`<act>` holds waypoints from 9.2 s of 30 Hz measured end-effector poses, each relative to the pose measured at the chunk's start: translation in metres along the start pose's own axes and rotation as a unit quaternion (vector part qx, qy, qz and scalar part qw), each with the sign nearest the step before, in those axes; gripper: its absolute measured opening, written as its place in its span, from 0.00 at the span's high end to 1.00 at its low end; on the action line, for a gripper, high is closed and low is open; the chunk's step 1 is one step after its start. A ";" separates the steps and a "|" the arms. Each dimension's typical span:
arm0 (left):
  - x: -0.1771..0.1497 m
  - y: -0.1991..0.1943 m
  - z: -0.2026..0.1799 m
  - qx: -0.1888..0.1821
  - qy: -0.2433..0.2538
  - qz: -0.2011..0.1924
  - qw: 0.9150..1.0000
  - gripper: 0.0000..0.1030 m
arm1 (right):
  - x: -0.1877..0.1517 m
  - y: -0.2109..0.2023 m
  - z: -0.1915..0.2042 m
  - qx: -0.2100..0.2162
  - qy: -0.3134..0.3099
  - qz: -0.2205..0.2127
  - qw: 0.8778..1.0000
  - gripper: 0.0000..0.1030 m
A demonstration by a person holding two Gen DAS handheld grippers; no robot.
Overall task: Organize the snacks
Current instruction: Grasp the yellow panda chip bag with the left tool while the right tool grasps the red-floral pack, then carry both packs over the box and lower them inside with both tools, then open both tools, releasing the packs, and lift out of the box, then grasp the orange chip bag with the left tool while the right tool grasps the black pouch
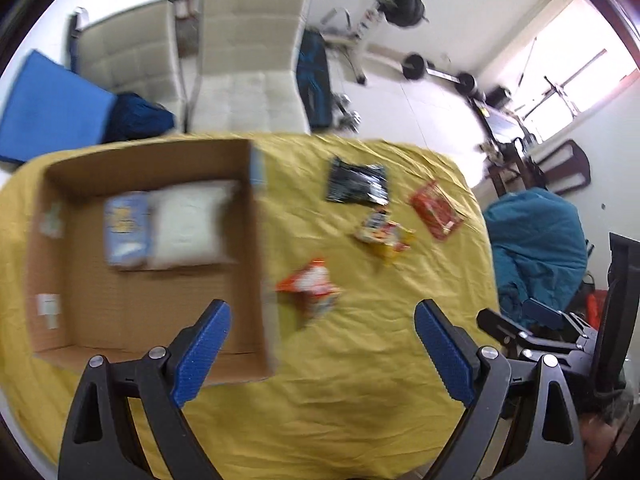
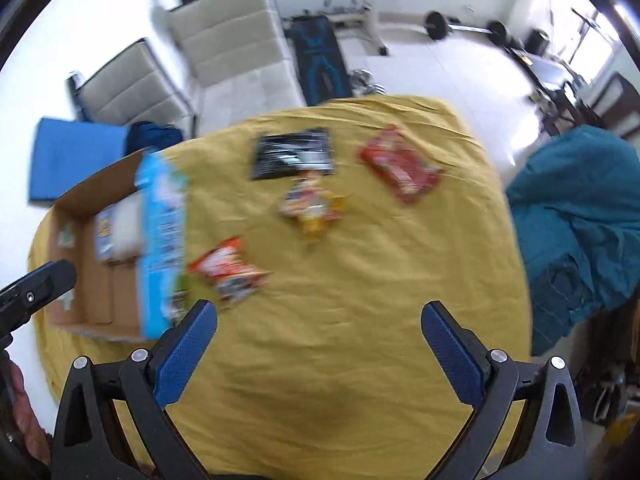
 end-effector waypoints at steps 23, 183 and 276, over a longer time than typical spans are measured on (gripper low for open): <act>0.042 0.270 -0.090 -0.009 -0.209 0.233 0.950 0.16 | 0.145 0.230 -0.126 0.022 -0.101 0.138 0.985 0.03; -0.014 0.011 0.275 0.141 -0.058 0.050 0.987 0.05 | -0.025 0.108 0.326 0.026 -0.109 0.101 0.989 0.00; -0.036 0.256 -0.004 0.150 -0.089 0.225 0.959 0.06 | 0.163 0.256 0.087 0.038 -0.485 0.128 0.864 0.00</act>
Point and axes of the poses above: each gripper's, at about its wrist camera, not at the fingertips, and y roughly the way its jaws point, z to its left, x to its top, the point moved 9 cm from there along y, roughly the way its jaws point, and after that the axes turned 4 degrees about -y, right-handed, at the moved point
